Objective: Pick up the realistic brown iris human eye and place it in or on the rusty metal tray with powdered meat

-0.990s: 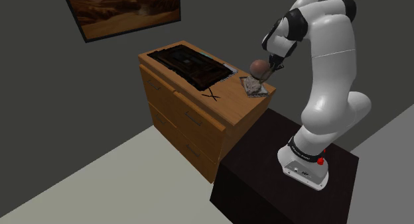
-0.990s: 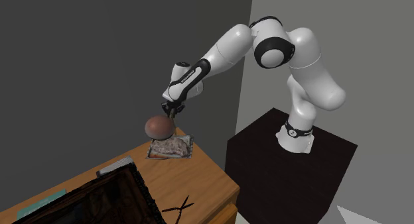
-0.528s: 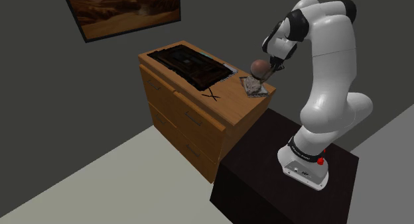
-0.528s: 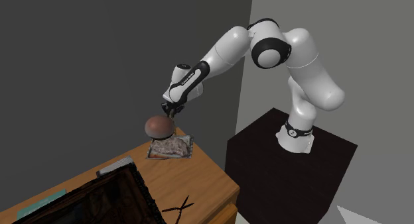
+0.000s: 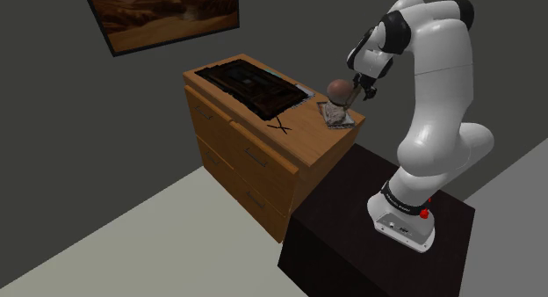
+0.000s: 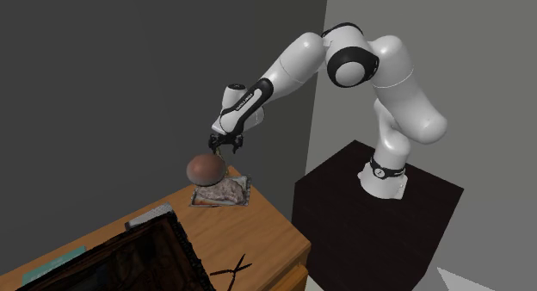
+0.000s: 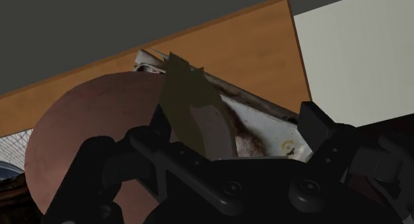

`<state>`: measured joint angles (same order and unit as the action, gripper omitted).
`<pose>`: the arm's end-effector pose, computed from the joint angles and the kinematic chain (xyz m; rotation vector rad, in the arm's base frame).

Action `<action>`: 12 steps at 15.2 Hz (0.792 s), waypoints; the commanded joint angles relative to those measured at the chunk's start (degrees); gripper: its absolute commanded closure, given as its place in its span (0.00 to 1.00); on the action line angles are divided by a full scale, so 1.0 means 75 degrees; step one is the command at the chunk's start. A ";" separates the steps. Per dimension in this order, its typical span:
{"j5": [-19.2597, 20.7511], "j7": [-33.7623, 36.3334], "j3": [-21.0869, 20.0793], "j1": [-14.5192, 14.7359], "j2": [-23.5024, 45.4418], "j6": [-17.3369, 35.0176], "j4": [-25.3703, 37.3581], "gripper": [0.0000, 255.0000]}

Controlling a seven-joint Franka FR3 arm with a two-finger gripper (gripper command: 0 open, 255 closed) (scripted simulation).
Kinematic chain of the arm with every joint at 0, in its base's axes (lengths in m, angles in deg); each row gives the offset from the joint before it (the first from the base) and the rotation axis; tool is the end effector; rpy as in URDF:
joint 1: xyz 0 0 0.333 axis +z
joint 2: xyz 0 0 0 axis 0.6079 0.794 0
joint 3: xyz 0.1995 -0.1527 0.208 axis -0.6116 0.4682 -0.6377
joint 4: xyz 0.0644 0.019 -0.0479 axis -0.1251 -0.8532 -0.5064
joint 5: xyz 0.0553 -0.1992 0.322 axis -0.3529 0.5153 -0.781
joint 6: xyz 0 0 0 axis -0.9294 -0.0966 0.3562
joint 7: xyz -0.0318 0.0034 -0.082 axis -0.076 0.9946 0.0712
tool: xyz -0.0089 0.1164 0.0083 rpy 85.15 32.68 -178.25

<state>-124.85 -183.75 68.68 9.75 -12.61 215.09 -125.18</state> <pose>0.3787 -0.5323 0.2188 2.3714 1.6187 0.0132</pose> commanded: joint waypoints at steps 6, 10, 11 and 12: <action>0.0521 0.0327 0.0373 0.0388 -0.0782 -0.0852 -0.0469 0.00; 0.0521 0.0328 0.0372 0.0387 -0.0782 -0.0852 -0.0469 0.00; 0.0521 0.0328 0.0372 0.0387 -0.0782 -0.0852 -0.0469 0.00; 0.0521 0.0328 0.0372 0.0387 -0.0782 -0.0852 -0.0469 0.00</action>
